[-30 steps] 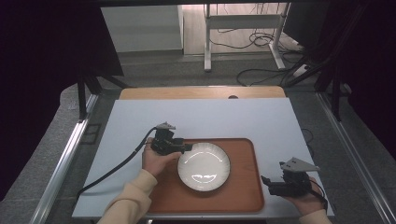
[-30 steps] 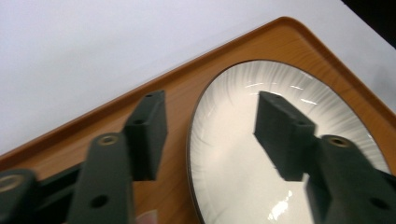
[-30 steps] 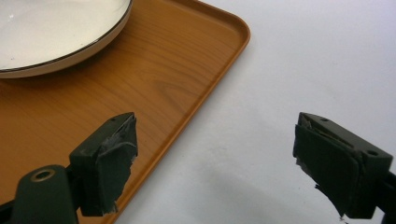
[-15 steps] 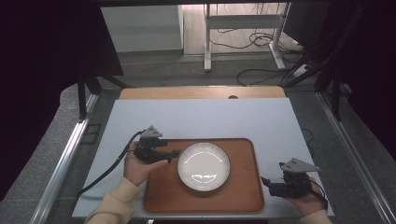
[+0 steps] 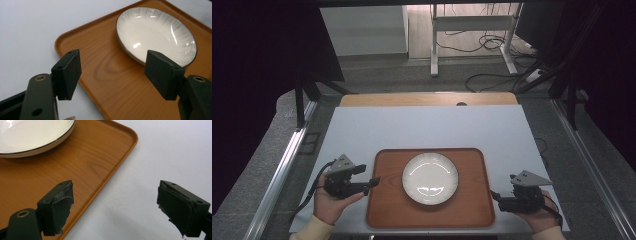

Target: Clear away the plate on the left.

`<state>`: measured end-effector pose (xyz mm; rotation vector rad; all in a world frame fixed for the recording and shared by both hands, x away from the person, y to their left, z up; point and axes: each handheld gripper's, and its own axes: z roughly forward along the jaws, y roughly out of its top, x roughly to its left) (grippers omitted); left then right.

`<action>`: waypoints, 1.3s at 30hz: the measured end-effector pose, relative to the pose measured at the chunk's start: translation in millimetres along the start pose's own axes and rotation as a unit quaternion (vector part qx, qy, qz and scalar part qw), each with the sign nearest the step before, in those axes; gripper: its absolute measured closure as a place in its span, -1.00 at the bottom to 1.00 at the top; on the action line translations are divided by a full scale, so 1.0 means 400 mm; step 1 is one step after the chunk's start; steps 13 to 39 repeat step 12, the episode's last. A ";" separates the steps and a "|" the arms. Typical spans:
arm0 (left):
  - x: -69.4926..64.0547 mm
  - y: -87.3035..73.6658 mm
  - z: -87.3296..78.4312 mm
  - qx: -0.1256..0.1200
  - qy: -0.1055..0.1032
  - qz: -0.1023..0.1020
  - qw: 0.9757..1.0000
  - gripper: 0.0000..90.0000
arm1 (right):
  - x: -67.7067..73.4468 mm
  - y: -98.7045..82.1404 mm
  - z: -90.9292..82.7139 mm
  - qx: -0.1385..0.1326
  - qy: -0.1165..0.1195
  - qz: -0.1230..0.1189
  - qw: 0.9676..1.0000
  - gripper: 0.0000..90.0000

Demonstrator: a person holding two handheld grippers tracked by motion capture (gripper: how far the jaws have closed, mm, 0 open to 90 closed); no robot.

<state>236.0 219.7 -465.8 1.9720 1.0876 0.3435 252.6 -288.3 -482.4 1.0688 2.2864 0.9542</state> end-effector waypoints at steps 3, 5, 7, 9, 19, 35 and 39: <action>-0.006 -0.008 -0.011 -0.002 0.010 0.007 1.000 -0.34 | -0.001 -0.002 0.004 0.002 0.002 0.000 1.000 -0.69; -0.006 -0.007 -0.011 -0.005 0.006 0.006 1.000 -0.34 | -0.003 -0.003 0.005 0.003 0.003 0.000 1.000 -0.69; -0.006 -0.006 -0.010 -0.008 0.002 0.004 1.000 -0.34 | -0.004 -0.003 0.005 0.002 0.003 0.001 1.000 -0.69; -0.004 -0.003 -0.008 -0.011 -0.001 -0.002 1.000 -0.34 | -0.008 -0.004 0.005 0.000 0.006 0.006 1.000 -0.69; 0.001 0.001 -0.003 -0.012 0.001 -0.007 1.000 -0.34 | -0.012 -0.006 0.007 -0.003 0.012 0.008 1.000 -0.69; 0.001 0.001 -0.003 -0.012 0.001 -0.007 1.000 -0.34 | -0.012 -0.006 0.007 -0.003 0.012 0.008 1.000 -0.69; 0.001 0.001 -0.003 -0.012 0.001 -0.007 1.000 -0.34 | -0.012 -0.006 0.007 -0.003 0.012 0.008 1.000 -0.69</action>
